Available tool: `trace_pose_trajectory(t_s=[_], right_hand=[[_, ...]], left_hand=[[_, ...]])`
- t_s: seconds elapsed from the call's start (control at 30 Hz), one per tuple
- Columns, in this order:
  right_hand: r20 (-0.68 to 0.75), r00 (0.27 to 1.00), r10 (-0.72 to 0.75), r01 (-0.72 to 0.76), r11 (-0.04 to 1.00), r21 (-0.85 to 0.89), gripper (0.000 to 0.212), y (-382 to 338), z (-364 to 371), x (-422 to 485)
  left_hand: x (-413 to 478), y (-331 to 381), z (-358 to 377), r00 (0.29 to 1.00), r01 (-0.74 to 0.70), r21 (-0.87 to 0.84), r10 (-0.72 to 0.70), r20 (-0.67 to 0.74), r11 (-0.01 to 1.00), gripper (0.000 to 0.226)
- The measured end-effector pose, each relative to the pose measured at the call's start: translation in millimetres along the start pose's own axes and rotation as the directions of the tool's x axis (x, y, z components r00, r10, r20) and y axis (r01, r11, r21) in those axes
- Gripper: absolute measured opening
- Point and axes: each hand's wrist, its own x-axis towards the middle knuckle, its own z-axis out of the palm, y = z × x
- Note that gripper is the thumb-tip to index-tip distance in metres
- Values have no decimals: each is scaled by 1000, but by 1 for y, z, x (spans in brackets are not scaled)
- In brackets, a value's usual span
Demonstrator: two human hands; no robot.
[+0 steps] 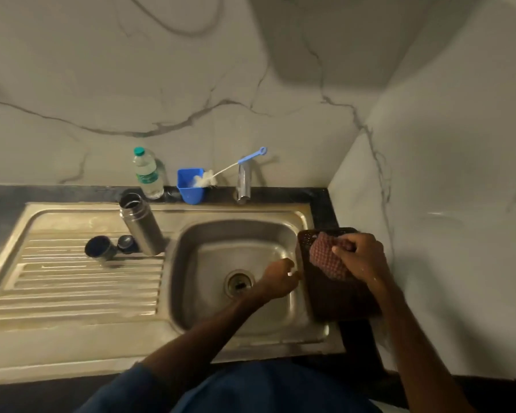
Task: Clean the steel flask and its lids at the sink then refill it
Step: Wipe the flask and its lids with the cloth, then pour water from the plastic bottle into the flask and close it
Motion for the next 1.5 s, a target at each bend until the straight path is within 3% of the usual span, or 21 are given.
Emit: trace_pose_trajectory(t_s=[0.1,0.27,0.37,0.43,0.5,0.6,0.73,1.0,1.23,1.33,1.5], right_hand=[[151,988,25,-4,990,-138,19,28,4,25],[-73,997,2,-10,994,-110,17,49,34,44],[110,994,1,21,981,-195,33,86,78,42],[210,977,35,33,950,-310,19,105,103,34],[181,983,20,56,913,-405,19,114,118,30],[236,970,54,10,965,-263,31,106,117,28],[86,995,51,-42,994,-98,30,75,99,22],[-244,953,-178,223,959,173,22,-13,79,-8],[-99,948,-302,317,924,212,24,-75,120,-10],[-53,937,-344,345,896,280,13,-102,136,-12],[13,930,-368,338,867,366,19,-154,168,-1]], left_hand=[[14,21,20,992,30,-41,-24,126,999,35],[22,18,27,993,77,-138,-64,99,987,31],[21,14,26,988,100,-186,-76,131,977,33],[19,10,27,987,103,-193,-76,141,976,36],[18,8,26,983,106,-194,-74,167,975,40],[16,11,23,982,98,-163,-69,178,982,47],[12,19,15,985,63,-96,-46,167,993,33],[0,15,-3,994,83,-87,-76,81,993,48],[-34,-22,-64,993,0,-14,-1,-121,1000,33],[-52,-41,-102,981,-7,64,19,-194,998,30],[-86,-64,-184,913,-54,195,128,-386,979,31]])
